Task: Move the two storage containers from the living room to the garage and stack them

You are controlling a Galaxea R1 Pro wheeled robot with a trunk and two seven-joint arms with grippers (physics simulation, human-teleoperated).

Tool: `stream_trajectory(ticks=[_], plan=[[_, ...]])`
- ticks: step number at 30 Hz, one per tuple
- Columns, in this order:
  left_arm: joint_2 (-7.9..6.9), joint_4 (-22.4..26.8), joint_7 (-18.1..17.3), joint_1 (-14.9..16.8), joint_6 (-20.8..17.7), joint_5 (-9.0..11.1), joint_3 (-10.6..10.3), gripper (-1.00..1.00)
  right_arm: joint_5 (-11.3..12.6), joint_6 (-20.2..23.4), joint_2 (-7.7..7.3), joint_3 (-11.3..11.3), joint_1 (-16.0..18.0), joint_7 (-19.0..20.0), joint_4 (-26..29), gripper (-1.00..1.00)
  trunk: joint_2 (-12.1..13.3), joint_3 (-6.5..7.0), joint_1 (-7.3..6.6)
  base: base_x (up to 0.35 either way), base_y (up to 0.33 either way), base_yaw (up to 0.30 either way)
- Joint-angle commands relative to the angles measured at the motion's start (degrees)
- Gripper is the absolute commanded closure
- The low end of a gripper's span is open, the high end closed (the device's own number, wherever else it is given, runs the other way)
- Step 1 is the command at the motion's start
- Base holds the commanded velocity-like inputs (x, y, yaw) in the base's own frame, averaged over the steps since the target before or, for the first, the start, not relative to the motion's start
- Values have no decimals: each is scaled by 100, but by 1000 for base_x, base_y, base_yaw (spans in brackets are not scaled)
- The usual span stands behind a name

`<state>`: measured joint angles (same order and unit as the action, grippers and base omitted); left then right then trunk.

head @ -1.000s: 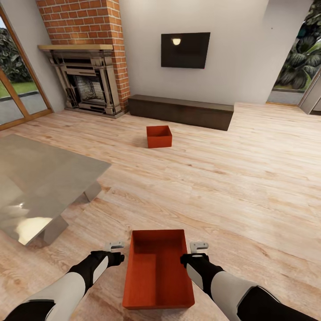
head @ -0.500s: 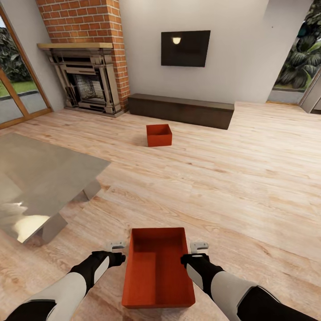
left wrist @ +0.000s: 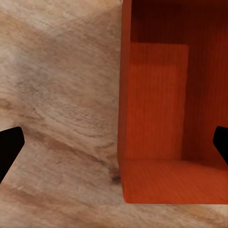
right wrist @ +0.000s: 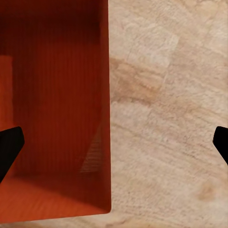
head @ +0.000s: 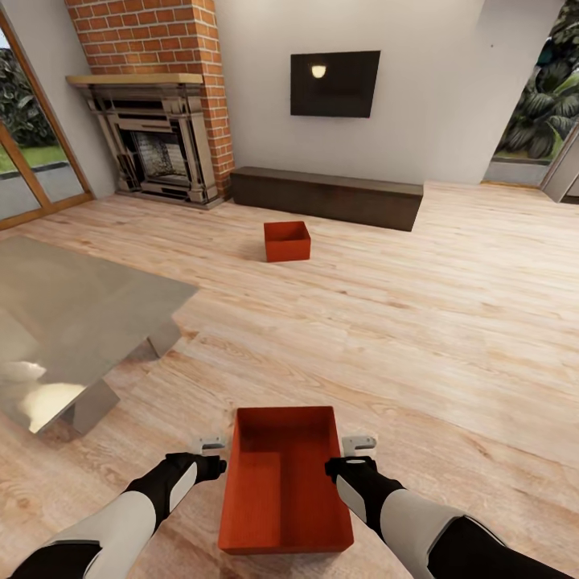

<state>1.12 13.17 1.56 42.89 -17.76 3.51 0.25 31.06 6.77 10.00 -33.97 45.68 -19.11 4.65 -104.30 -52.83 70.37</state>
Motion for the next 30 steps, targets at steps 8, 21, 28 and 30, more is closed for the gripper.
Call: stream_trajectory(ticks=[8, 21, 28, 30], plan=[[2, 13, 20, 0, -34, 40, 1, -100, 27, 42, 0, -33, 2, -18, 175, -100, -324, -148, 176, 0, 0, 0], [2, 16, -8, 0, -34, 37, 1, -100, 32, 35, 0, -31, 0, -16, 194, -100, -846, -382, 461, 0, 0, 0], [2, 15, -15, 0, -34, 42, 1, -100, 32, 35, 0, -31, 2, -14, 194, -100, -1126, -507, 615, 0, 0, 0], [2, 14, -15, 0, -34, 44, 1, -100, 32, 35, 0, -31, 1, -16, 194, -100, -1207, -543, 659, 0, 0, 0]])
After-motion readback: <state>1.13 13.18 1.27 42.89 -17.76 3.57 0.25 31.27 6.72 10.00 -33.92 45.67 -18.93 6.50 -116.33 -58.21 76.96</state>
